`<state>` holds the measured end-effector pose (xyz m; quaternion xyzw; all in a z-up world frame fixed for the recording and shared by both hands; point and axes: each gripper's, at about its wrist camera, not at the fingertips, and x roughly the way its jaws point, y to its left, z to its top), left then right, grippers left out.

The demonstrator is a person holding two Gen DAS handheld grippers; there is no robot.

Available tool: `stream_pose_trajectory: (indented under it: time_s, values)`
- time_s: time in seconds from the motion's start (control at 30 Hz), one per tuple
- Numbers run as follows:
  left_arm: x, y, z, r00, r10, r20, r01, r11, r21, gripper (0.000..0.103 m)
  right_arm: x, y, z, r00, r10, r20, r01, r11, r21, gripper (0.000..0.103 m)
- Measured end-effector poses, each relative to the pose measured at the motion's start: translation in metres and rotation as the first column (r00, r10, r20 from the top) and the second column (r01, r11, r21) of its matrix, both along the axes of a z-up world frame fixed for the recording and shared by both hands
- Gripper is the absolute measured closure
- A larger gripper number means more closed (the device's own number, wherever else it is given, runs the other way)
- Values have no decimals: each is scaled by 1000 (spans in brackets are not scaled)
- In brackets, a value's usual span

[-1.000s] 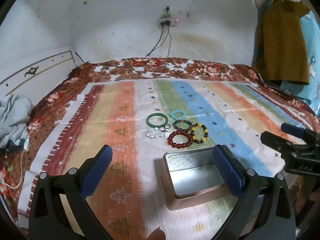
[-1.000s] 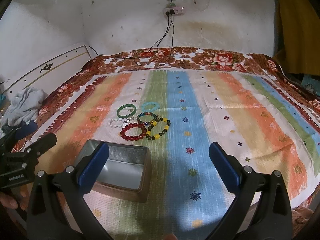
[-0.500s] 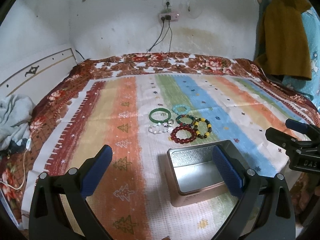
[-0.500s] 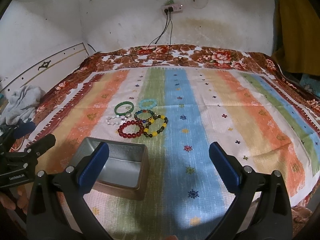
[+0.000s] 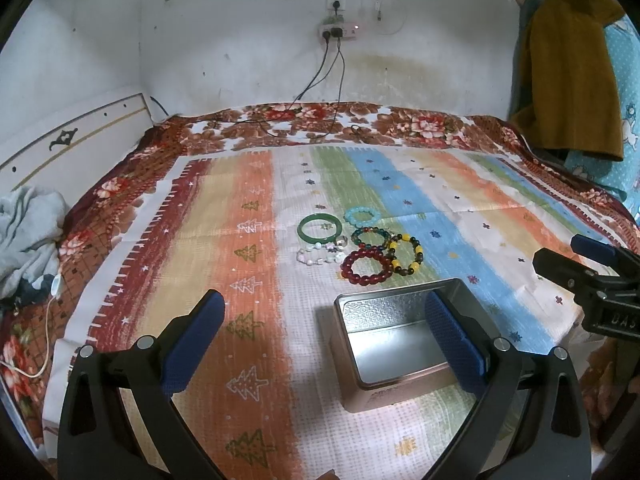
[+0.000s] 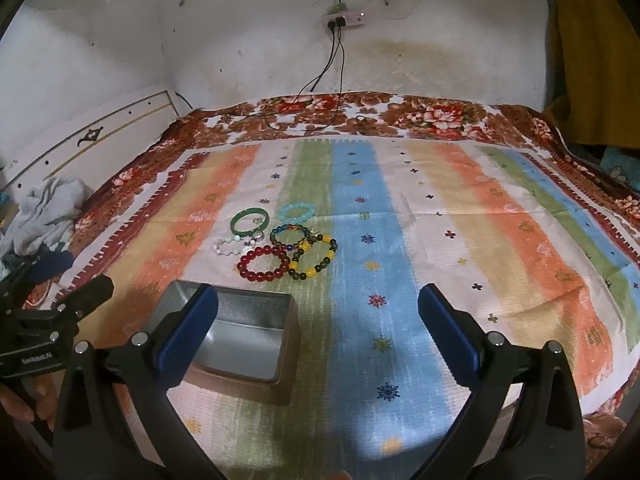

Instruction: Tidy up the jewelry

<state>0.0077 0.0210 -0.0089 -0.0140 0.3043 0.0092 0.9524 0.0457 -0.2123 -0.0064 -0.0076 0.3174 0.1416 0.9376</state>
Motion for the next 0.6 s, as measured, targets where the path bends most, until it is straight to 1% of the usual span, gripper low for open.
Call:
stream_pose_trajectory:
  time_s: [0.4,0.6]
  values:
    - [0,-1,-1,1000,-5,-1,5,1000,0,5,7,7,-2,1000,4,-17,-5,999,-40,5]
    - [6,2,-5,1000,5,-18,-5,1000,-15,5,13,8,-2,1000,2,-13,-3,998,-69,5]
